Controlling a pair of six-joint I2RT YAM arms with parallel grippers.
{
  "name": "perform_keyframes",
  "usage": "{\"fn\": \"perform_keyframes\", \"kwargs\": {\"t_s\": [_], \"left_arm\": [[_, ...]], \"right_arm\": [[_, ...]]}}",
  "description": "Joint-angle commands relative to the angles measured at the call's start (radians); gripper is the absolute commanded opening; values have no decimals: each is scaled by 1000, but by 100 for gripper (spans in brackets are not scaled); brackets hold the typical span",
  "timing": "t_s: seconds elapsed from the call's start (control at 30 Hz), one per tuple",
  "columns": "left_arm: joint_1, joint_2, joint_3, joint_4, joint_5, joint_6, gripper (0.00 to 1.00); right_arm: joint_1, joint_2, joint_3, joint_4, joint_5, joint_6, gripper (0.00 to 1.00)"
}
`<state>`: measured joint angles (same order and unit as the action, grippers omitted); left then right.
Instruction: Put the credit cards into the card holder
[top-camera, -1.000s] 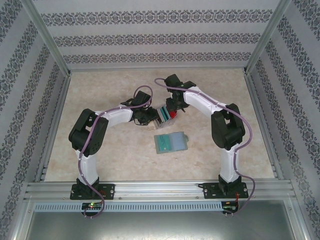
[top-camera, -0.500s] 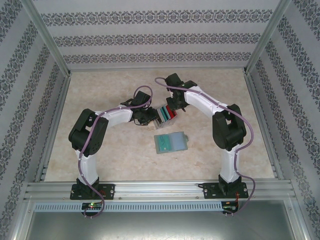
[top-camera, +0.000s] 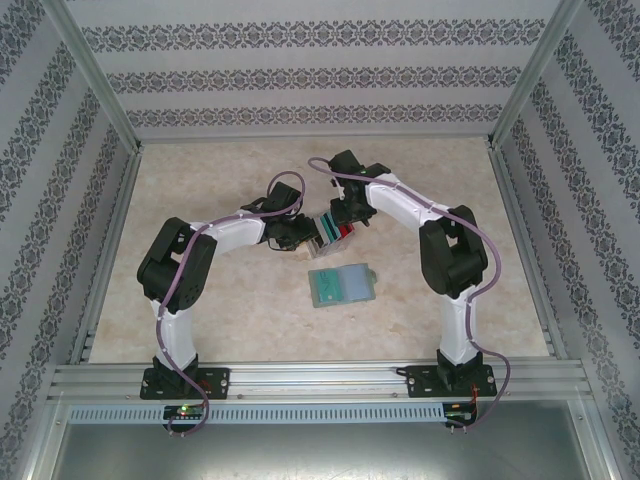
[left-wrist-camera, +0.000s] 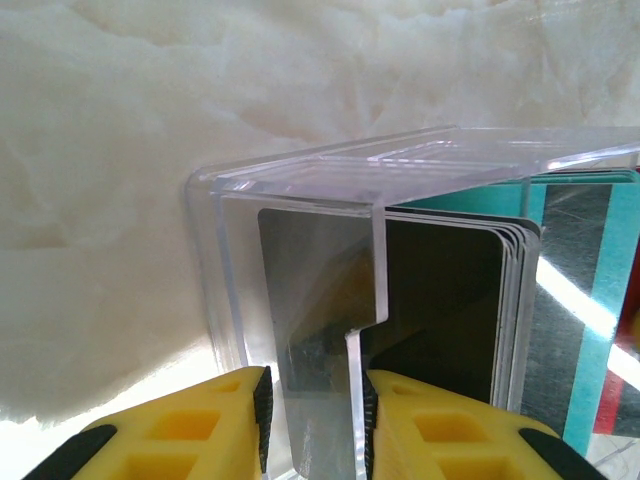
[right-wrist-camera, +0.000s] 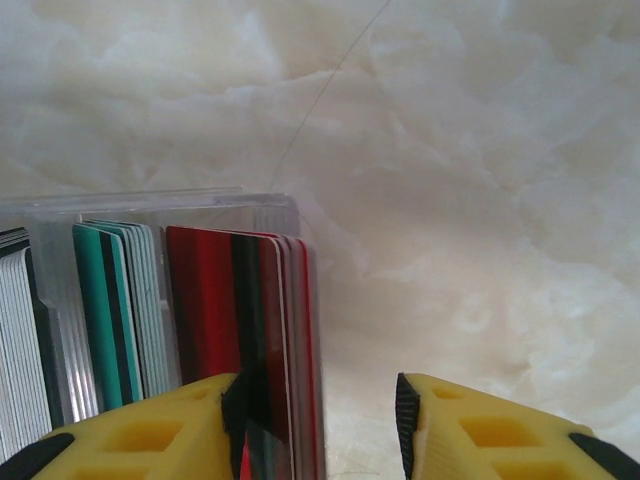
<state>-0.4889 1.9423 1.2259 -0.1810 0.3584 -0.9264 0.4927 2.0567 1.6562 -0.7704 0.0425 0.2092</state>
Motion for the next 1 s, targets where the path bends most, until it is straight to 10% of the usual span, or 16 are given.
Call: {"fn": "perform_keyframes", "kwargs": {"t_s": [0.0,0.97], "left_arm": [[7,8,-29,-19,-6,-15,32],[7,16,-32,-6,9,-26,32]], "right_arm": [[-11,31,17,-16,15,13,43],[-12,-47,-24,13,59,-5,28]]}}
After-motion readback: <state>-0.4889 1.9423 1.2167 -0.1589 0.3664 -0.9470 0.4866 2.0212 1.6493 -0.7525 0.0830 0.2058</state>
